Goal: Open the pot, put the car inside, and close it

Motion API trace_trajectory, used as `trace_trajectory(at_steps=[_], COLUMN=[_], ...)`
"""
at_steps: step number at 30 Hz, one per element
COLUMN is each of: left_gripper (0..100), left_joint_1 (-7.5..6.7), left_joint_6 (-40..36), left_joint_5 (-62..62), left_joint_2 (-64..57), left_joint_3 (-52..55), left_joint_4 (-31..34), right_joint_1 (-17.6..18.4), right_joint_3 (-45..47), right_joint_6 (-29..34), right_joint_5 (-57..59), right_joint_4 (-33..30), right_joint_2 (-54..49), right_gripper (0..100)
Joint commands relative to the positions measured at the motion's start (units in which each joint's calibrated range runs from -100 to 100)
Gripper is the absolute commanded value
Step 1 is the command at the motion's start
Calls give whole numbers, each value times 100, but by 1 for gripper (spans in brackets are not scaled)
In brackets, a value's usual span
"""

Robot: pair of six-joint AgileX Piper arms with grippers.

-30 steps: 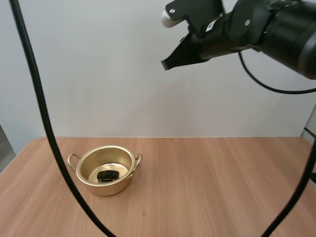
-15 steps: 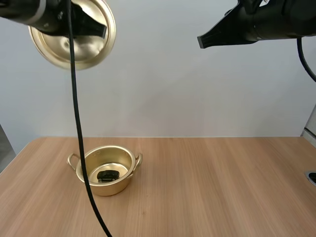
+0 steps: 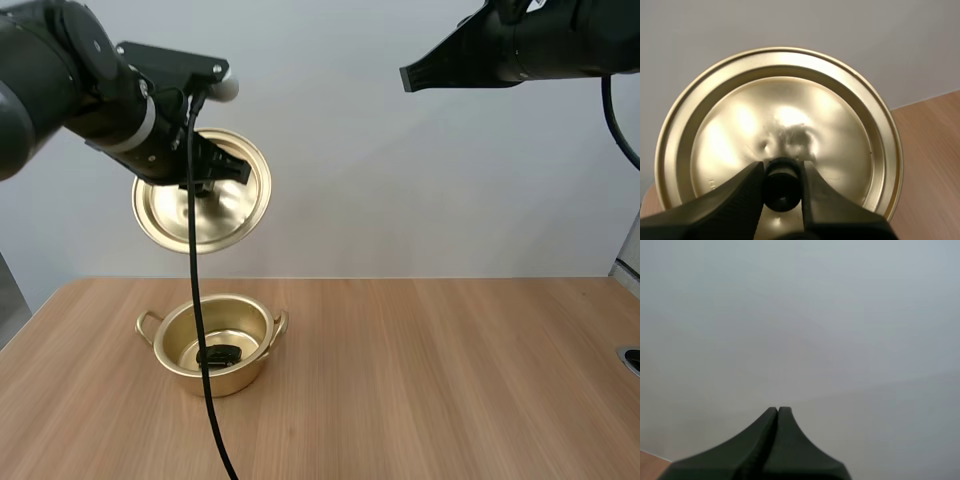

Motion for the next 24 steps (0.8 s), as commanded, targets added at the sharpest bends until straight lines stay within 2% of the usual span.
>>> trace_trajectory(at_steps=[1,24], left_gripper=[0,0], left_joint_1=[1,1], left_joint_6=[19,202], left_joint_5=[10,903], left_joint_2=[161,1786], left_joint_3=[297,944], left_joint_4=[0,256], right_joint_1=[-4,-4], right_joint_3=[-8,-8], right_joint_6=[-4,-25], right_joint_5=[-4,-136], right_joint_4=[2,-7], right_joint_2=[-8,-8], right_gripper=[0,0])
